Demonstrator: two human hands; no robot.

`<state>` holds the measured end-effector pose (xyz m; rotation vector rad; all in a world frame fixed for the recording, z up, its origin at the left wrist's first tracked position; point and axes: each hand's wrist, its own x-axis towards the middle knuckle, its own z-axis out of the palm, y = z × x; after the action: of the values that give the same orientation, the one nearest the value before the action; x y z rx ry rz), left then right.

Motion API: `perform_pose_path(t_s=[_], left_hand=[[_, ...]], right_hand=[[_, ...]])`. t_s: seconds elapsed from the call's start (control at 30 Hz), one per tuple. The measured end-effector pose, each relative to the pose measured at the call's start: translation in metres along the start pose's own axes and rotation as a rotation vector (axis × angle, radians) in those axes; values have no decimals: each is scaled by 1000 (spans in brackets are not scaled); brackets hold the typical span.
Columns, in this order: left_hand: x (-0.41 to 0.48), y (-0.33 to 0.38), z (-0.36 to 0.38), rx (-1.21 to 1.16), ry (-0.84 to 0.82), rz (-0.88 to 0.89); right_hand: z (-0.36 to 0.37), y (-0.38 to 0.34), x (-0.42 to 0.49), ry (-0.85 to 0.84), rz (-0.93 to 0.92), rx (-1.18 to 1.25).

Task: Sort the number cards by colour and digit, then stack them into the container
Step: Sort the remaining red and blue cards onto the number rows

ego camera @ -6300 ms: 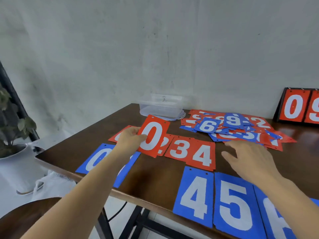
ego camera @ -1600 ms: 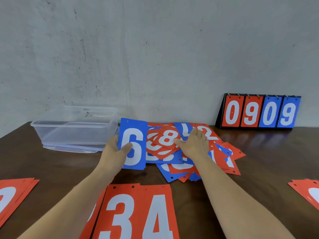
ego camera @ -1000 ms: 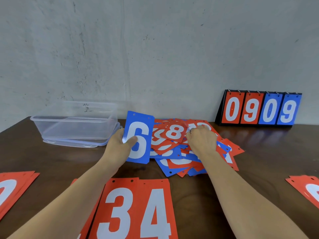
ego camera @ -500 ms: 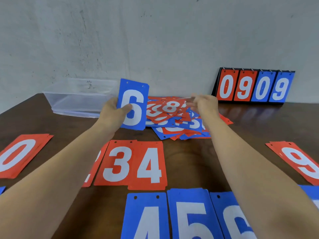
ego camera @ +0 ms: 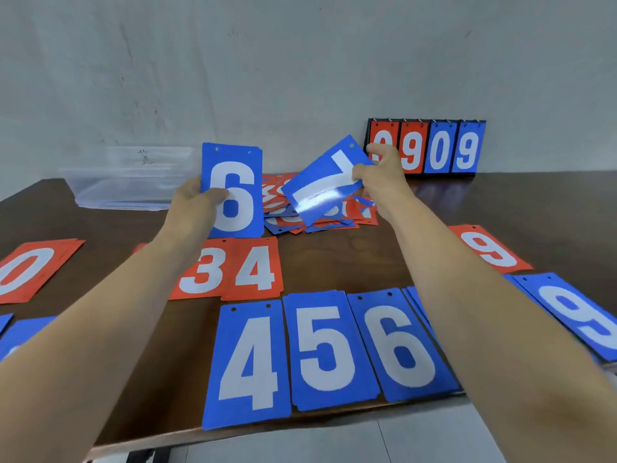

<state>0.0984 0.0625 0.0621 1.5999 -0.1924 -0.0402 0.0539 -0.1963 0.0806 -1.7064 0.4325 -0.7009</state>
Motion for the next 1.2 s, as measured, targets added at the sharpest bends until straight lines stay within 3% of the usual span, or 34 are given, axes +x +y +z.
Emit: perform_pose_path(t_s=[0.17, 0.37, 0.7, 1.0, 1.2], left_hand=[[-37, 3, 14, -38, -14, -34], [-89, 0, 35, -71, -114, -9], [-154, 10, 70, 81, -302, -96], [-184, 0, 108, 329, -225, -102], [-199, -11, 130, 569, -134, -21]], right_hand=[[-53, -13, -48, -52, 32, -88], [-114, -15, -98, 10, 90, 71], [-176, 19, -145, -108, 175, 8], [-192, 53, -139, -229, 149, -74], [-191, 73, -132, -178, 17, -208]])
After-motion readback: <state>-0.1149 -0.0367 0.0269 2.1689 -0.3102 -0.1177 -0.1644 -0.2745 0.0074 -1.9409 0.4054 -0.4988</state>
